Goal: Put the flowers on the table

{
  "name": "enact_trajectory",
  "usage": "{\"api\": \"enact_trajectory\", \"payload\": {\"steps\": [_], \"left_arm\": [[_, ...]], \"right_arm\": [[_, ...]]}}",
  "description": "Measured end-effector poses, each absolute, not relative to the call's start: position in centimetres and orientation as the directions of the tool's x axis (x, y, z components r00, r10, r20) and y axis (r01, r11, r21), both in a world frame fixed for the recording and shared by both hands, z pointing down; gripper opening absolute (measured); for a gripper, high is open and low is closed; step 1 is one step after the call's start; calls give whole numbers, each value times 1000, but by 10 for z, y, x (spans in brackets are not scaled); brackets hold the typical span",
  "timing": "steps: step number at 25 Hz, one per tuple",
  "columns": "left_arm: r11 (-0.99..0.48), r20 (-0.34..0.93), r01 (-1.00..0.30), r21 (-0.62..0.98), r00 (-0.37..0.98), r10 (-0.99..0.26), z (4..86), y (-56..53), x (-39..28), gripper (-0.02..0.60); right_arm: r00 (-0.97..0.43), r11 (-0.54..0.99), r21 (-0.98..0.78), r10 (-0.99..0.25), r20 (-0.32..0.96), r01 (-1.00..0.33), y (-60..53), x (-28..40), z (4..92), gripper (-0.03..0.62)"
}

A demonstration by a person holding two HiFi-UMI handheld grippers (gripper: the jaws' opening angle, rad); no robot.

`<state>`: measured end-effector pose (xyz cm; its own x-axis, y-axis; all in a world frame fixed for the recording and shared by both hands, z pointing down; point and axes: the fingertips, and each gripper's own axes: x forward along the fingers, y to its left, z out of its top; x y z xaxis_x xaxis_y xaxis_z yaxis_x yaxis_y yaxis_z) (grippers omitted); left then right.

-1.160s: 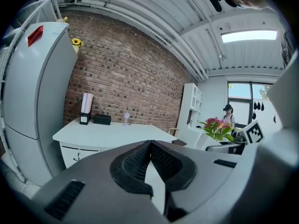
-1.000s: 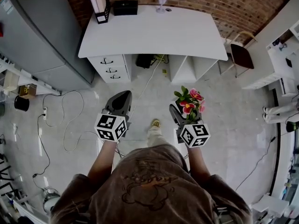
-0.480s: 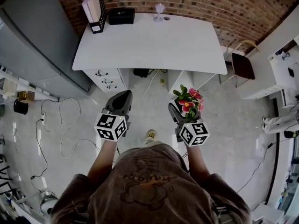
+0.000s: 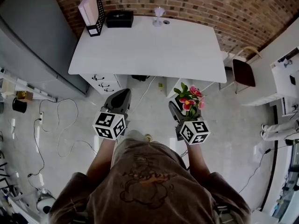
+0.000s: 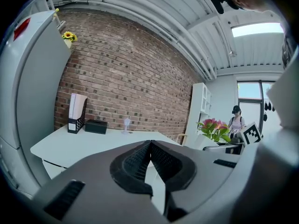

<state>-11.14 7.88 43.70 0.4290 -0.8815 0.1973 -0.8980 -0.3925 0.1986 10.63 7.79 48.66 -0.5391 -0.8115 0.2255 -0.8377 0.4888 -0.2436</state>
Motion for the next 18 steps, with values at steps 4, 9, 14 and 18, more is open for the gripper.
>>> {"api": "enact_trajectory", "payload": {"steps": [4, 9, 14, 18], "left_arm": [[-384, 201, -902, 196, 421, -885, 441, 67, -112, 21], [-381, 196, -902, 202, 418, -887, 447, 47, -113, 21], [-392, 180, -897, 204, 428, -886, 448, 12, -113, 21], [-404, 173, -891, 205, 440, -881, 447, -21, -109, 21]], "right_arm": [[-548, 500, -238, -806, 224, -833, 64, 107, 486, 360], [-544, 498, -229, -806, 232, -836, 44, 110, 492, 360], [-536, 493, -218, -812, 232, -842, 16, 110, 494, 360], [-526, 487, -211, -820, 224, -848, -14, 113, 492, 360]]}}
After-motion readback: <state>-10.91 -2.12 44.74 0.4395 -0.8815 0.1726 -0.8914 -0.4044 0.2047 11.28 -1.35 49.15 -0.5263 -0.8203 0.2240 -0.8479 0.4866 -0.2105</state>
